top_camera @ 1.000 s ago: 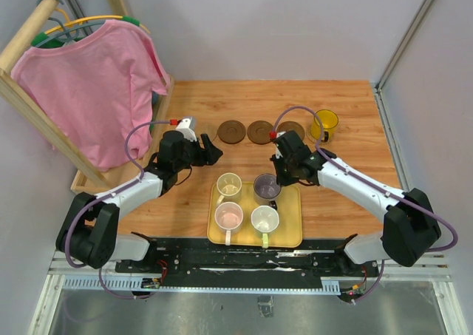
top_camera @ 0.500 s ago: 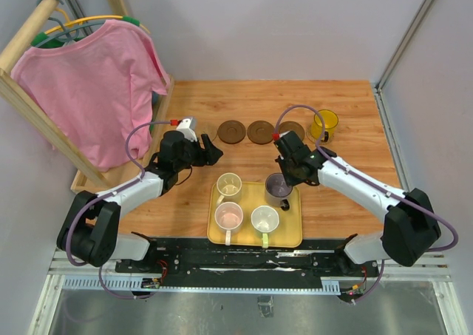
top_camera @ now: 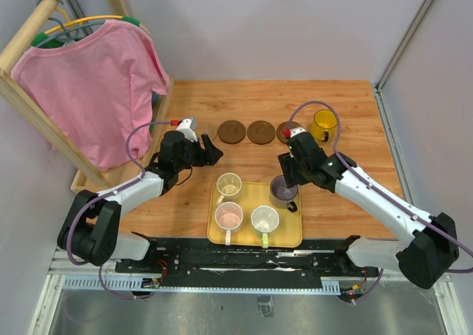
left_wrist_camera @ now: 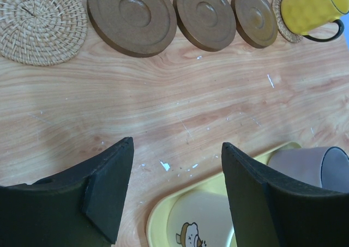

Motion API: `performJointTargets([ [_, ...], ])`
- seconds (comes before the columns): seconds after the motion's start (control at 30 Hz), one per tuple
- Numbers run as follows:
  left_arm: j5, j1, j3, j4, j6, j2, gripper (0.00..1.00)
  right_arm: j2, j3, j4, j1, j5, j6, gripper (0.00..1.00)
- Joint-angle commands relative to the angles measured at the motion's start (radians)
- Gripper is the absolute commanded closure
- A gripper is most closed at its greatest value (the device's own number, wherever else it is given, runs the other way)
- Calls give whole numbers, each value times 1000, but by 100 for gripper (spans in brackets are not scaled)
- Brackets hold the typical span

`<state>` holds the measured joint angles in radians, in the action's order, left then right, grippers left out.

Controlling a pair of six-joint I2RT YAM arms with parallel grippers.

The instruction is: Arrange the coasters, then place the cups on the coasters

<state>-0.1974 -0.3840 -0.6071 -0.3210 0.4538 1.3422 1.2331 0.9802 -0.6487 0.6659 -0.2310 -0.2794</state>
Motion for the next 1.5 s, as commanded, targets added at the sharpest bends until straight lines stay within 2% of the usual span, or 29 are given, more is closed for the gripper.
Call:
performJointTargets([
  [0.0, -11, -8, 12, -30, 0, -5, 31, -88, -49, -52, 19, 47, 0, 35],
  [0.27, 1, -7, 8, -13, -11, -32, 30, -264, -140, -115, 21, 239, -7, 34],
  [0.4, 3, -8, 1, -2, -15, -39, 30, -277, -154, -130, 41, 259, -50, 34],
  [0.73, 9, -9, 12, 0, -21, -49, 30, -192, -225, -60, 143, 138, -171, 38],
  [1.1, 10, -8, 24, -8, -18, -40, 30, -118, -281, 84, 146, 92, -224, 45],
  [1.47, 10, -8, 24, -14, -14, -31, 30, -46, -290, 114, 146, 72, -210, 47],
])
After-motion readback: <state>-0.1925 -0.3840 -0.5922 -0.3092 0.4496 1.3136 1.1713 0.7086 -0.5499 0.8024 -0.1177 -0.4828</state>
